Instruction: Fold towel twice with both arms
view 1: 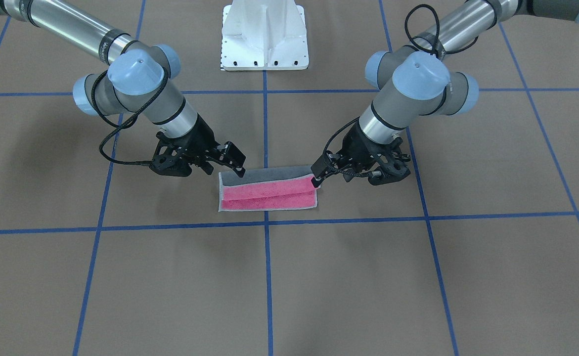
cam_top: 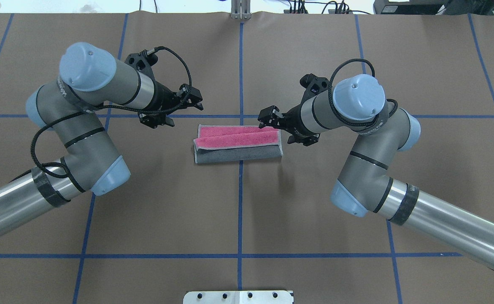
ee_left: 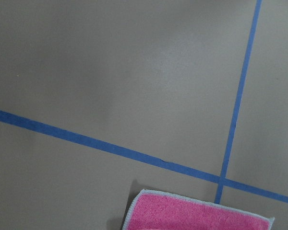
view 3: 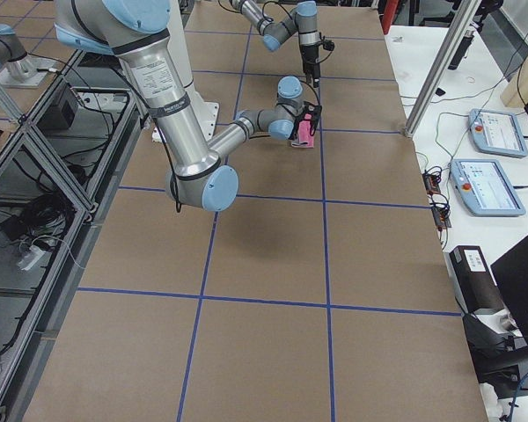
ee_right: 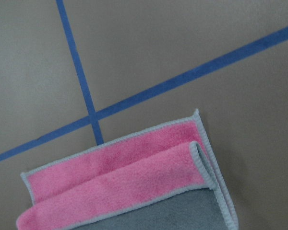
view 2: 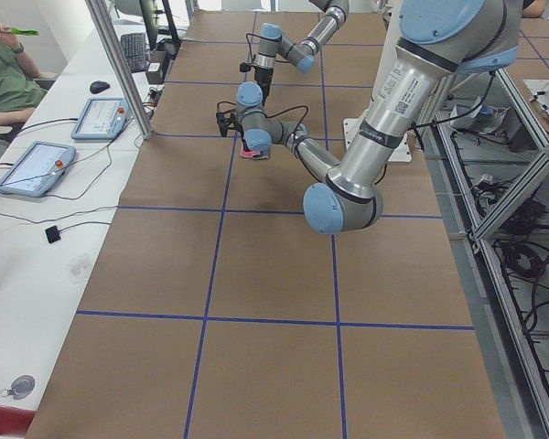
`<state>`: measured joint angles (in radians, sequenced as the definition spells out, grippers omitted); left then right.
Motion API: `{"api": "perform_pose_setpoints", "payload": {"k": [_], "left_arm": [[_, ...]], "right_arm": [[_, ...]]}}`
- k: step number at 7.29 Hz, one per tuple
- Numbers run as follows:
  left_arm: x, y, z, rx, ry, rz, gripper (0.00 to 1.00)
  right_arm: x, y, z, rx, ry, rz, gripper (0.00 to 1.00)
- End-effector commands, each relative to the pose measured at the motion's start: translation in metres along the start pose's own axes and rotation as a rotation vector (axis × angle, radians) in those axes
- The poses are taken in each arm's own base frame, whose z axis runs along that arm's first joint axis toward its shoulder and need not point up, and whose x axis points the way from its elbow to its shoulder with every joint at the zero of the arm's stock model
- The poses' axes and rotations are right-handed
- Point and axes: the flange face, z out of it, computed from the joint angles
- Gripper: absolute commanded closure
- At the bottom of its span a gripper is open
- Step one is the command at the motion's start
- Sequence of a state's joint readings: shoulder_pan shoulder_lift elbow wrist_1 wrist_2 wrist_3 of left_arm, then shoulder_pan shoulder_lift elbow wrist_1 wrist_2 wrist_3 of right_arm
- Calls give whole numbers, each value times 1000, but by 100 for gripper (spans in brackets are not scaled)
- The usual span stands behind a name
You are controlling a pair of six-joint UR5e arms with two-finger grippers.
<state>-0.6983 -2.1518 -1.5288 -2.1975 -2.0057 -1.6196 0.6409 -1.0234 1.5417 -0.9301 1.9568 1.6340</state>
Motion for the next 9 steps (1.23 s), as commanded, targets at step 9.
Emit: {"api": "perform_pose_setpoints", "payload": {"k": [9], "left_arm": [[-1,50,89,15,-19,-11,0]], "right_arm": [[-4,-27,-23,17,-24,7,1]]}}
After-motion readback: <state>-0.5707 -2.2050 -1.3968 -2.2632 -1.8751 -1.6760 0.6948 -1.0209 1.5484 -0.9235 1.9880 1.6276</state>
